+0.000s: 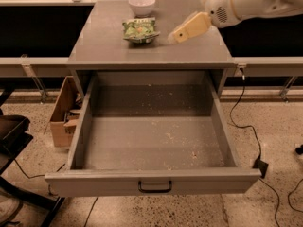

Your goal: Place green jalapeno chip bag into top drawer

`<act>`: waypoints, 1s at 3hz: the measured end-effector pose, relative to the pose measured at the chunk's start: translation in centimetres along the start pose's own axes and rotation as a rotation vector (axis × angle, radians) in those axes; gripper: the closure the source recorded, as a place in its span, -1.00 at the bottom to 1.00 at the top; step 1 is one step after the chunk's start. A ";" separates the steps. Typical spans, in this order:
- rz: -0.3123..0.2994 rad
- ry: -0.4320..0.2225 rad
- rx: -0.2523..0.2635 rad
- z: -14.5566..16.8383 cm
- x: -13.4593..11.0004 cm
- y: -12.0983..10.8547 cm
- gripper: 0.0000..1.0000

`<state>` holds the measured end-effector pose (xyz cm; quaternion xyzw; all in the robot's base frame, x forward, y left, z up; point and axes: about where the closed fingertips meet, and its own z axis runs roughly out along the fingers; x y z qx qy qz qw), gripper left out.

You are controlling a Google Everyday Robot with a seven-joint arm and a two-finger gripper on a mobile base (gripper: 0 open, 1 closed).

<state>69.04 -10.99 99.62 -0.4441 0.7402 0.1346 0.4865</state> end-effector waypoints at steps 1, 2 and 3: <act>0.058 0.001 0.005 5.8 1.0 -1.9 -1.00; 0.109 0.004 0.023 11.0 1.5 -3.1 -1.00; 0.171 -0.020 0.049 17.3 2.1 -4.5 -1.00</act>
Offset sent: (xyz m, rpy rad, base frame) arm 0.1401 0.0669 -0.0895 0.0930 0.0736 -0.1447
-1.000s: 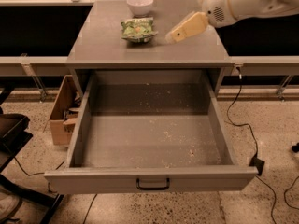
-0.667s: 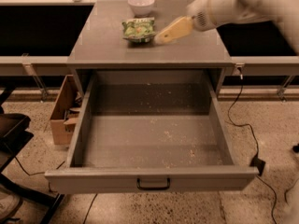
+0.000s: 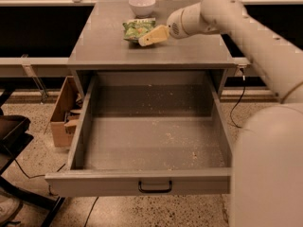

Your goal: Place green jalapeno chip bag into top drawer

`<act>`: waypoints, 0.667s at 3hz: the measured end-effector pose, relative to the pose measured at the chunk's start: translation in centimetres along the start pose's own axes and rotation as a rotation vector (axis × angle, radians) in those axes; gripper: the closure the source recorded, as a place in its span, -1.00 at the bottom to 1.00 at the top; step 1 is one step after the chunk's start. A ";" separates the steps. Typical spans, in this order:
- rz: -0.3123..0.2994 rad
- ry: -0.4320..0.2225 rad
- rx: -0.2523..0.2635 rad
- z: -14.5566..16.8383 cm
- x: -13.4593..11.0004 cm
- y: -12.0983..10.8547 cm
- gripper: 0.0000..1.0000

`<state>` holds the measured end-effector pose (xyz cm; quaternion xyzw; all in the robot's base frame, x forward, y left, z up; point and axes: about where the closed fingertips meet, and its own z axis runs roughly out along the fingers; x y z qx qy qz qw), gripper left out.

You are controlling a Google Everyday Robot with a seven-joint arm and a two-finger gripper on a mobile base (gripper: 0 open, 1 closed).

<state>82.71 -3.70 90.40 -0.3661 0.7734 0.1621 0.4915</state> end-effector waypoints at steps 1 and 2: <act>0.009 -0.026 0.019 4.0 -1.0 -1.2 -1.00; -0.001 -0.043 0.017 8.6 -1.7 -1.8 -1.00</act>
Offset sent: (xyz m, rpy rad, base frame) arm 0.1329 0.0717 -0.0271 0.0410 -0.0755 -0.0100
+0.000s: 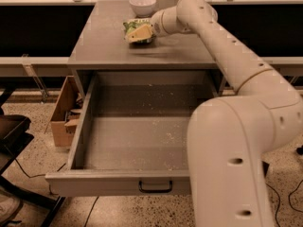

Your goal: Place green jalapeno chip bag into top drawer

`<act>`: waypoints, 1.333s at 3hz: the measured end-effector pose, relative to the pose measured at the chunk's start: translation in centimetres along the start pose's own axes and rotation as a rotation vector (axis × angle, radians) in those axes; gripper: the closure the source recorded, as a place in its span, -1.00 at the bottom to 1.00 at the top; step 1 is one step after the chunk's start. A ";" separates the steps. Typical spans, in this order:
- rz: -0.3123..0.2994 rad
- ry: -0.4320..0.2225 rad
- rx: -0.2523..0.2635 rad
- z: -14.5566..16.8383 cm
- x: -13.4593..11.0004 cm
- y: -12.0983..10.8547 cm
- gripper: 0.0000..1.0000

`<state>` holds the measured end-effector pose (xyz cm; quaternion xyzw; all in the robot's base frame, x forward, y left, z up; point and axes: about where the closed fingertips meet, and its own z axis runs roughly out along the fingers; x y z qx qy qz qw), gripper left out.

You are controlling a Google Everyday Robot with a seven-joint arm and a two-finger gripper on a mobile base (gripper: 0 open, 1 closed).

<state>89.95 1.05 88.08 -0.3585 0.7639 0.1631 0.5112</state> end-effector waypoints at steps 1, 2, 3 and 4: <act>-0.001 0.004 0.013 3.6 0.4 -0.9 -1.00; 0.009 0.022 0.027 5.8 1.4 -1.4 -0.63; 0.023 0.029 0.039 6.9 1.9 -1.8 -0.16; 0.023 0.028 0.039 6.9 1.9 -1.8 0.31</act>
Offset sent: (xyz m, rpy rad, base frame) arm 0.0846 0.0189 -0.0460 -0.0283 0.0211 -0.0613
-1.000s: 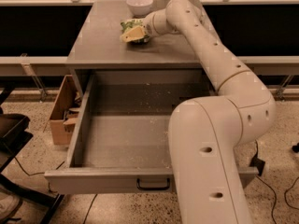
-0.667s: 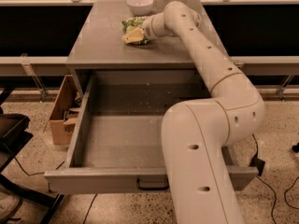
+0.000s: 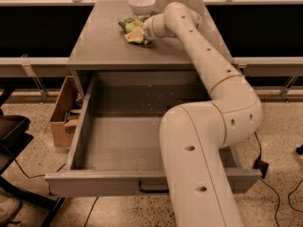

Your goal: Place green jalapeno chip bag into top drawer

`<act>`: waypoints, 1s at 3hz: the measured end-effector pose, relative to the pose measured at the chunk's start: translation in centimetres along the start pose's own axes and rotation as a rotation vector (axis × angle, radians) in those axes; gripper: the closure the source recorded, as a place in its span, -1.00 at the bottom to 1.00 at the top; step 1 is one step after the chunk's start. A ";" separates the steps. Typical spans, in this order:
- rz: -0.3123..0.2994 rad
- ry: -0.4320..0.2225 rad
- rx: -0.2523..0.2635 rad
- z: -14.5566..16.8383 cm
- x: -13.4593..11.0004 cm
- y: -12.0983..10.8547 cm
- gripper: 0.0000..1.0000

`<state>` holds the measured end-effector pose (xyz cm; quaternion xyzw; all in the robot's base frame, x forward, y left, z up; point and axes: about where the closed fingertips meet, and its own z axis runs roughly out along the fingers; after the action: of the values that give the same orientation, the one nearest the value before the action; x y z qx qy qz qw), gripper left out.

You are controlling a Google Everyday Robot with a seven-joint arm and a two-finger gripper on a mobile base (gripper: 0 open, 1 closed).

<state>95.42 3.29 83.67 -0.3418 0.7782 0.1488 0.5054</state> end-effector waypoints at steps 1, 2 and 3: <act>0.000 0.000 0.000 -0.1 -0.2 0.0 0.92; 0.000 0.000 0.000 -0.3 -0.6 -0.1 1.00; -0.067 0.012 -0.024 -3.9 -2.9 0.1 1.00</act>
Offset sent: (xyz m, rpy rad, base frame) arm -0.0021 -0.0013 0.0143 -0.0271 -0.0089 0.0323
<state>93.43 2.28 87.97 -0.3744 0.7677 0.1389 0.5012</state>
